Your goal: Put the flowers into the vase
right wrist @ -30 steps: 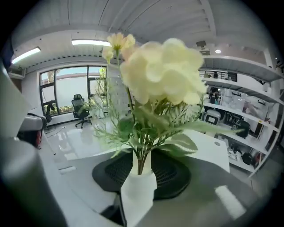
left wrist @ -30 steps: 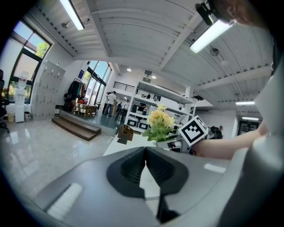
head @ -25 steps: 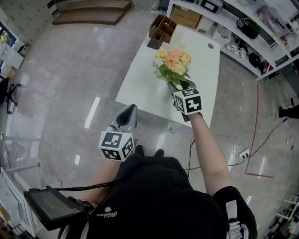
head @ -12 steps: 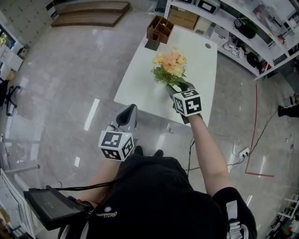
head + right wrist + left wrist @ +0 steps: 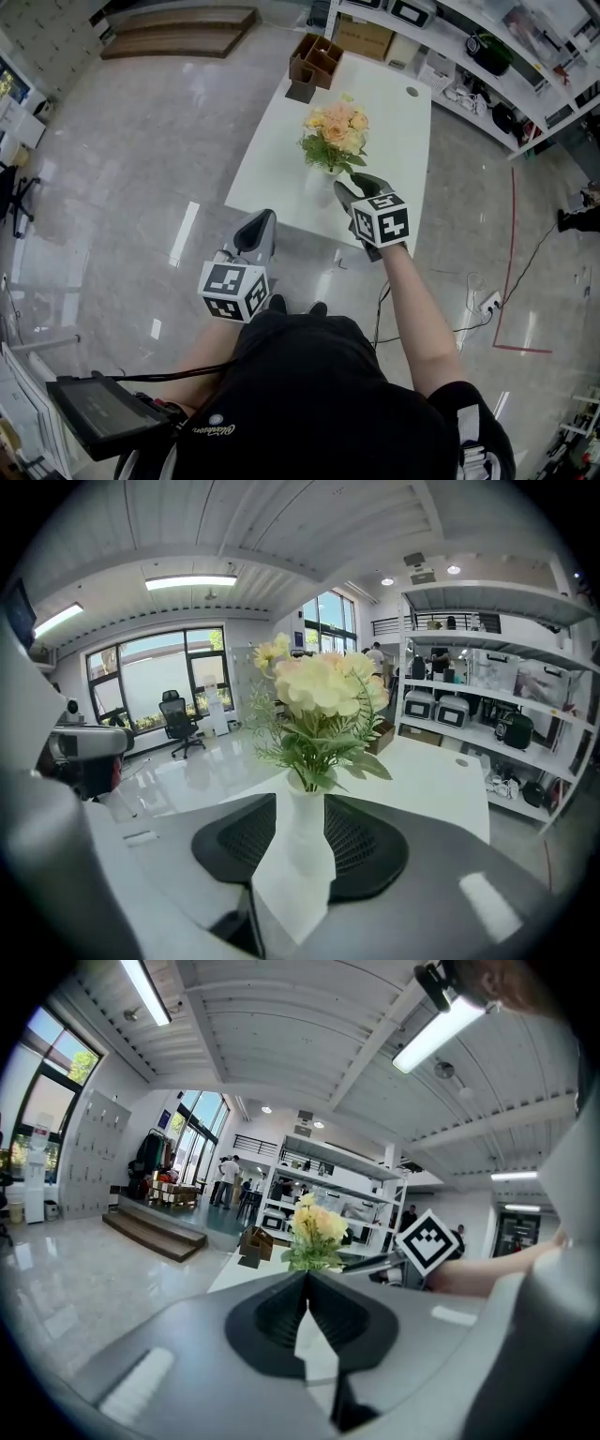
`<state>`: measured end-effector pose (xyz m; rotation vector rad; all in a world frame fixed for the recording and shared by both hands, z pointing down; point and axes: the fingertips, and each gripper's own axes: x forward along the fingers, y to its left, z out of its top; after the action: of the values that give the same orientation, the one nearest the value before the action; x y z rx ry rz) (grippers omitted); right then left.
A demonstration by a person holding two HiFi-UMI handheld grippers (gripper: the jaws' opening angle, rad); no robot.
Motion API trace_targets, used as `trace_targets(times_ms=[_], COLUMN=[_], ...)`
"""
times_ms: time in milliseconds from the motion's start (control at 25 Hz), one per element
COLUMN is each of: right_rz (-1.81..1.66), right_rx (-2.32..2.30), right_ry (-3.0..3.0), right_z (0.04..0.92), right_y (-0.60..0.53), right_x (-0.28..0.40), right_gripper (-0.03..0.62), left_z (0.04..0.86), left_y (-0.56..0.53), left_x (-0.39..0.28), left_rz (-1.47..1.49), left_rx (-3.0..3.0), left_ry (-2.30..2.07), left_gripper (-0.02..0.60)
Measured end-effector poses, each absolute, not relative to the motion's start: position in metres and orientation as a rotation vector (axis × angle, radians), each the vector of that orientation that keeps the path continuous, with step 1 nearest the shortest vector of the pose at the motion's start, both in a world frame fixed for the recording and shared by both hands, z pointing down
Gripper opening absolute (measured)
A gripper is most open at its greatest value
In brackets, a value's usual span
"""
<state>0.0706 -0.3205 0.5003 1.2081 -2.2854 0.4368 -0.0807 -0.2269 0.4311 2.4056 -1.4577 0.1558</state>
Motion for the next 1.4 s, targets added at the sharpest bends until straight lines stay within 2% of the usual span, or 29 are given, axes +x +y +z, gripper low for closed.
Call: trace_targets(times_ms=[160,280,520,1400], right_rz=[0.433,0.378,0.263,0.296], right_rx=[1.265,1.399,1.618,1.66], right_ry=[-2.333,-2.392,-2.464,-2.578], right_z=[0.486,0.461,0.419,0.403], right_y=[-0.307,-0.297,-0.276,-0.245], right_x=[0.076,0.088,0.1,0.083], right_gripper=[0.138,0.061,0.002,0.0], left_z=[0.425,0.421,0.416,0.401], left_y=[-0.227,-0.228,-0.231,-0.241], left_x=[-0.075,-0.07,-0.061,-0.052], left_rz=[0.152,0.158,0.158,0.166], left_rx=[2.418,2.436,2.46,2.505], left_ry=[-1.456,-1.454,-1.444,-1.47], left_gripper=[0.008,0.008,0.008,0.008])
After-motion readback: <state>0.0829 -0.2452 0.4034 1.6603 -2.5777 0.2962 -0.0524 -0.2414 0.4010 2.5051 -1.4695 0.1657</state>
